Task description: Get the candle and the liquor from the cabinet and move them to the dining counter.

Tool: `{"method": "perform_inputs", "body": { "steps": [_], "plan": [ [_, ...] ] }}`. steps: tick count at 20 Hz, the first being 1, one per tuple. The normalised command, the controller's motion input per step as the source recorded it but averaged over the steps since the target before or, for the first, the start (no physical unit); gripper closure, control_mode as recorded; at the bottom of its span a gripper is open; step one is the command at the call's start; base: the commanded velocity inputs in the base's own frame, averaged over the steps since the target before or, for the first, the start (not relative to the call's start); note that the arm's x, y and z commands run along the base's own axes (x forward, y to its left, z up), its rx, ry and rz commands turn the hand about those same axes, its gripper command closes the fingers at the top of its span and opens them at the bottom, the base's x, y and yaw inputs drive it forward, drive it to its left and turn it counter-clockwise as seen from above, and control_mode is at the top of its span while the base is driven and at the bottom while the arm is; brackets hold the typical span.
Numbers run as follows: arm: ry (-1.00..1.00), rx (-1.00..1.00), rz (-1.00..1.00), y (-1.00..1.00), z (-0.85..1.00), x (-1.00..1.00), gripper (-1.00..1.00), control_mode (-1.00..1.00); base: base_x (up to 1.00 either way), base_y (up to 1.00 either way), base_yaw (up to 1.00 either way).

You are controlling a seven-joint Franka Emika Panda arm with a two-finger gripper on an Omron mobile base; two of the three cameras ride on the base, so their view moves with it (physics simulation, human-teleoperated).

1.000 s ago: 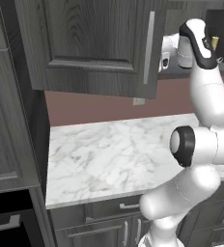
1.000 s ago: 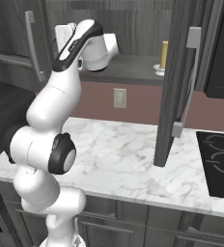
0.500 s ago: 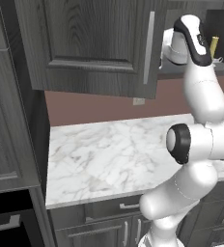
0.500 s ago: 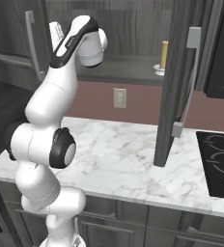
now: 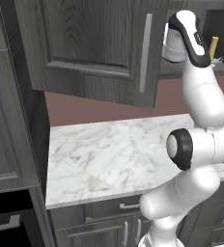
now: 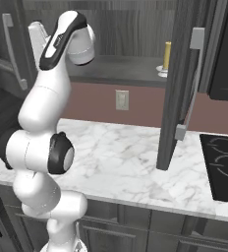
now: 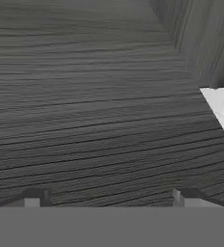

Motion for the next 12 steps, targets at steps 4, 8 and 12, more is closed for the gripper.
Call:
{"method": "perform_inputs", "body": {
  "steps": [4, 8, 12],
  "plan": [
    [-0.1, 0.01, 0.07, 0.44, 0.0, -0.64, -1.0, -1.0, 0.0, 0.0, 0.0],
    [-0.13, 0.01, 0.02, 0.54, -0.01, -0.64, -1.0, -1.0, 0.0, 0.0, 0.0],
    [-0.18, 0.05, -0.01, 0.67, -0.07, -0.54, -1.0, -1.0, 0.0, 0.0, 0.0]
  ]
}}
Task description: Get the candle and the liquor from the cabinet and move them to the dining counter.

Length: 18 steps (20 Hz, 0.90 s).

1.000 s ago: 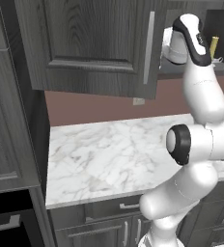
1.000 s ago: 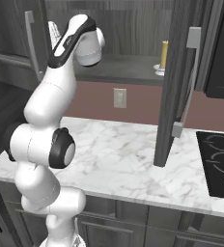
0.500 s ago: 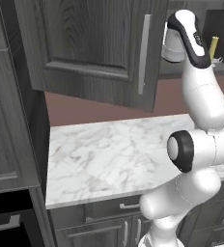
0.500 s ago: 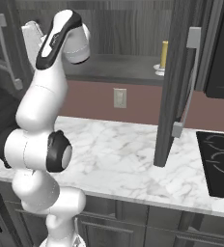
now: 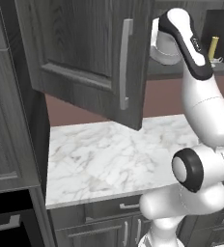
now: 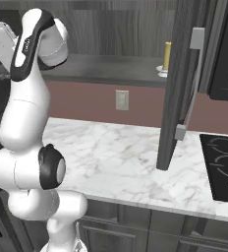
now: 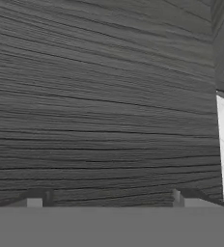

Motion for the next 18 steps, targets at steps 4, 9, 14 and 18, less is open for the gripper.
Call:
{"method": "perform_inputs", "body": {
  "steps": [4, 9, 14, 18],
  "plan": [
    [-0.15, 0.04, -0.03, 0.73, -0.03, -0.37, -1.0, -1.0, 0.0, 0.0, 0.0],
    [-0.13, 0.0, -0.04, 0.8, 0.01, -0.2, -1.0, -1.0, 0.0, 0.0, 0.0],
    [-0.14, 0.0, -0.07, 0.82, 0.0, -0.16, -1.0, -1.0, 0.0, 0.0, 0.0],
    [-0.21, 0.0, -0.13, 0.8, 0.0, -0.06, -1.0, -1.0, 0.0, 0.0, 0.0]
  ]
}}
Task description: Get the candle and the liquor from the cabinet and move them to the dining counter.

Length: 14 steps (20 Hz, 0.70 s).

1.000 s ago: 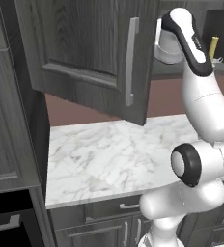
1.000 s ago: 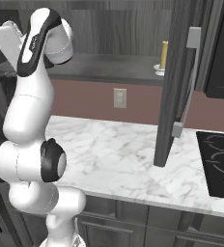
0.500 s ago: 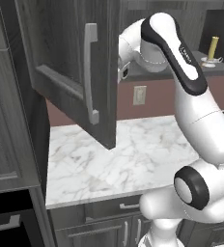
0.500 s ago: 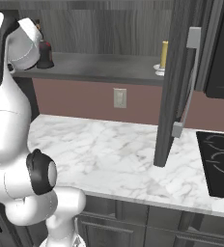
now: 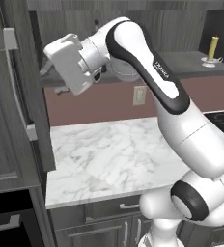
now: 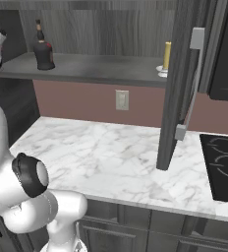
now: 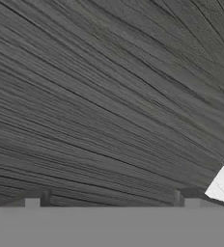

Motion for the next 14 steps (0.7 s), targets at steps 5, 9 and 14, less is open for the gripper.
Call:
{"method": "perform_inputs", "body": {
  "steps": [5, 9, 14],
  "plan": [
    [-0.16, 0.0, -0.12, 0.68, 0.0, -0.01, -1.0, -1.0, 0.0, 0.0, 0.0],
    [-0.13, -0.01, -0.09, 0.14, -0.01, 0.0, -1.0, -1.0, 0.0, 0.0, 0.0],
    [-0.1, -0.07, -0.08, -0.23, 0.0, 0.0, -1.0, -1.0, 0.0, 0.0, 0.0]
  ]
}}
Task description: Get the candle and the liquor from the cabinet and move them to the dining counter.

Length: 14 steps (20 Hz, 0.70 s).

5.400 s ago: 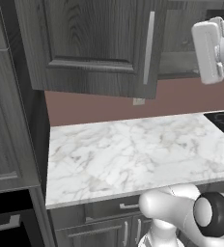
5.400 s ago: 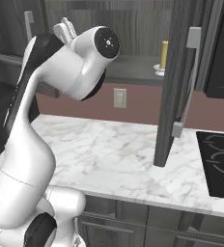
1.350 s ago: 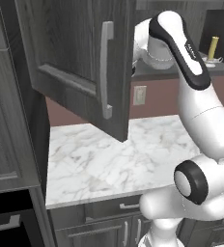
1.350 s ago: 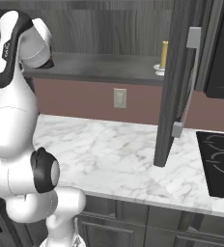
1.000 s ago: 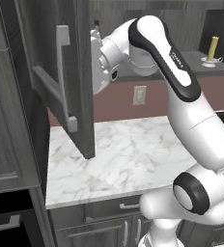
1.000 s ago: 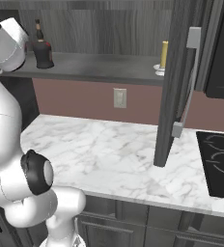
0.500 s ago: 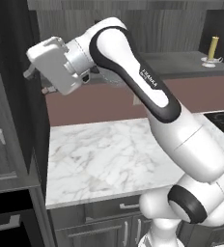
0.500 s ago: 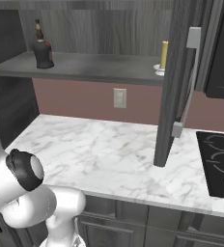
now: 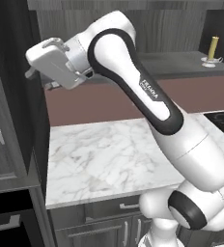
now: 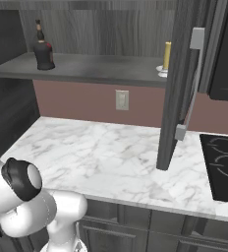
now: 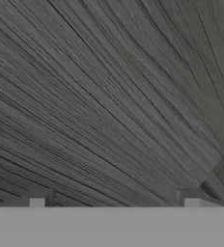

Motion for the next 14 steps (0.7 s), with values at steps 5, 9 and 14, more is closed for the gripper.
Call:
{"method": "perform_inputs", "body": {
  "steps": [5, 9, 14],
  "plan": [
    [-0.11, -0.01, -0.16, -0.57, -0.02, -0.02, -1.0, -1.0, 0.0, 0.0, 0.0],
    [-0.11, 0.0, -0.16, -0.72, 0.0, -0.01, -1.0, -1.0, 0.0, 0.0, 0.0],
    [-0.14, 0.0, -0.12, -0.74, -0.03, 0.0, -1.0, -1.0, 0.0, 0.0, 0.0]
  ]
}}
